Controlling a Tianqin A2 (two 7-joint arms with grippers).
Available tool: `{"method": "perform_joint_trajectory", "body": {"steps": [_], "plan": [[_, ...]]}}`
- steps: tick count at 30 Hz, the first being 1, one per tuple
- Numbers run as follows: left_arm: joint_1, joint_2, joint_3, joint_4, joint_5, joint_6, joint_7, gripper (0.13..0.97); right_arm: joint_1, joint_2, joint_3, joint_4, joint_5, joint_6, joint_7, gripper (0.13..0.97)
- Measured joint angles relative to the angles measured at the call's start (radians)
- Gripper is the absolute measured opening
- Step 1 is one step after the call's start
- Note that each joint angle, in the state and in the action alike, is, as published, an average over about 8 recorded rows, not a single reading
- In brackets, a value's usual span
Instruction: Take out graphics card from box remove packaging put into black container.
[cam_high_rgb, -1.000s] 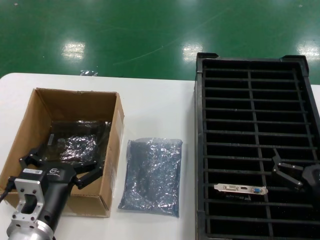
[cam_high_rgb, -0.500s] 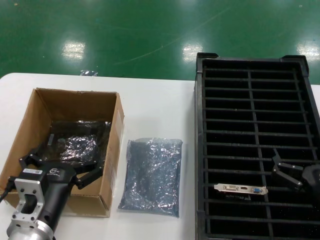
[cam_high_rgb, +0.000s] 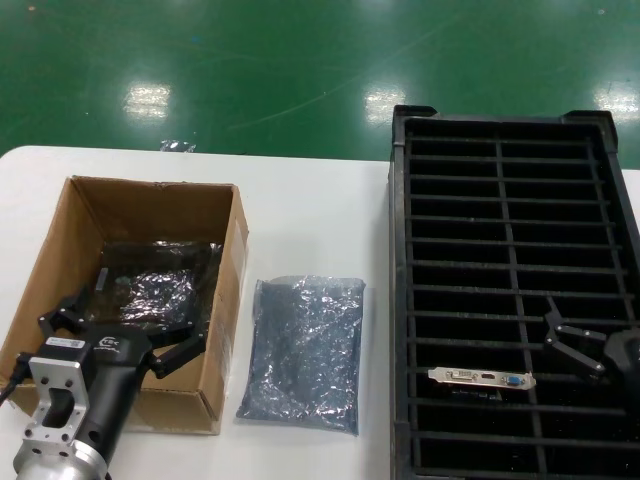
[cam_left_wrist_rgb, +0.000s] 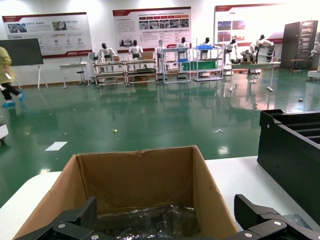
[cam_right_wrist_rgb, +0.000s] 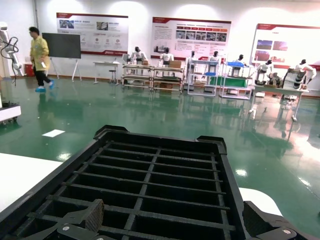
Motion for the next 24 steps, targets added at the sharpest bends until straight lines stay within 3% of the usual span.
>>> {"method": "perform_joint_trajectory", "body": {"steps": [24], "plan": [[0.000,0.000,0.000,0.000,0.000,0.000,0.000,0.966,0.000,0.000,0.000,0.000,0.000,0.000,0.000,0.966]]}}
